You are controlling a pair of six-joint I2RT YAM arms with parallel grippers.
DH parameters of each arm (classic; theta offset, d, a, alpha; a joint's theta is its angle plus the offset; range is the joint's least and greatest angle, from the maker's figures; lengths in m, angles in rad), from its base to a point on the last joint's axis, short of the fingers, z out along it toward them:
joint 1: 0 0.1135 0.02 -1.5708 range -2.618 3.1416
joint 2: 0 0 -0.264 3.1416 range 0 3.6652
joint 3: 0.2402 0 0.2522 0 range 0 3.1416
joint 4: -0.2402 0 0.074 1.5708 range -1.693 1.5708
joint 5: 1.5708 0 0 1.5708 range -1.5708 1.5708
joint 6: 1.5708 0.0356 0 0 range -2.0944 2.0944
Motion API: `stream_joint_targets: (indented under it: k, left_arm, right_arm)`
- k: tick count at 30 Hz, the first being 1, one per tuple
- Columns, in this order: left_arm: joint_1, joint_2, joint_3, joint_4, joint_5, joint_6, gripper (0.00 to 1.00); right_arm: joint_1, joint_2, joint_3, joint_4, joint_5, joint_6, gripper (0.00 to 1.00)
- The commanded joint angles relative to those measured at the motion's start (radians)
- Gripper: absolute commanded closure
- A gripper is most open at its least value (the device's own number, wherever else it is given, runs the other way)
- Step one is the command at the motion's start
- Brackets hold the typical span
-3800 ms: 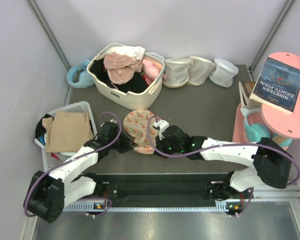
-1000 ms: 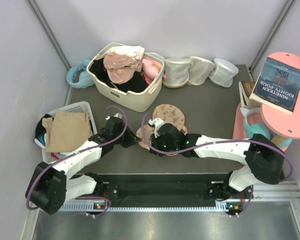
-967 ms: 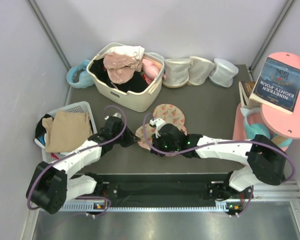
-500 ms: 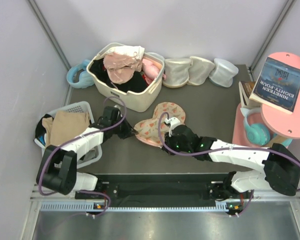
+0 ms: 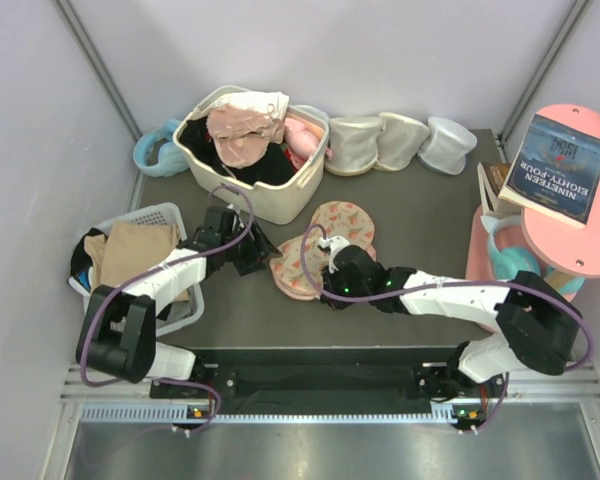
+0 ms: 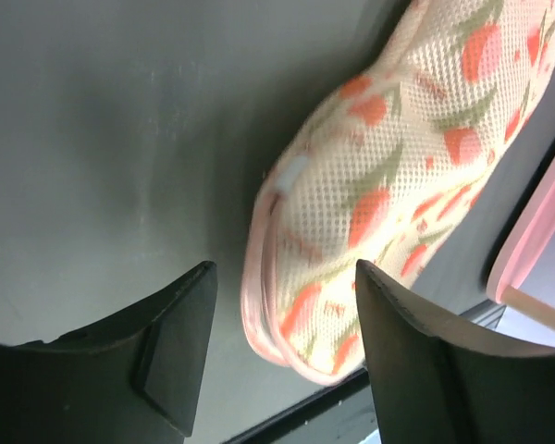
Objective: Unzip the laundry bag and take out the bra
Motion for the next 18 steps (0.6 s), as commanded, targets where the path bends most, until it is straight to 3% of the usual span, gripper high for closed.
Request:
stream_joint_targets:
  k: [1, 11, 18]
  left_arm:
    - [-0.001, -0.117, -0.059, -0.035, 0.0, -0.027, 0.33]
    - [-0.051, -0.206, -0.201, 0.026, 0.003, -0.156, 0.33]
    - [-0.06, -0.136, -0.202, 0.121, -0.006, -0.21, 0.37]
  right_arm:
    - [-0.004, 0.063, 0.104, 0.066, -0.07, -0.014, 1.0]
    - [0.012, 0.207, 0.244, 0.101, -0.165, -0.045, 1.0]
    - [0.019, 0.219, 0.25, 0.112, -0.184, -0.046, 1.0]
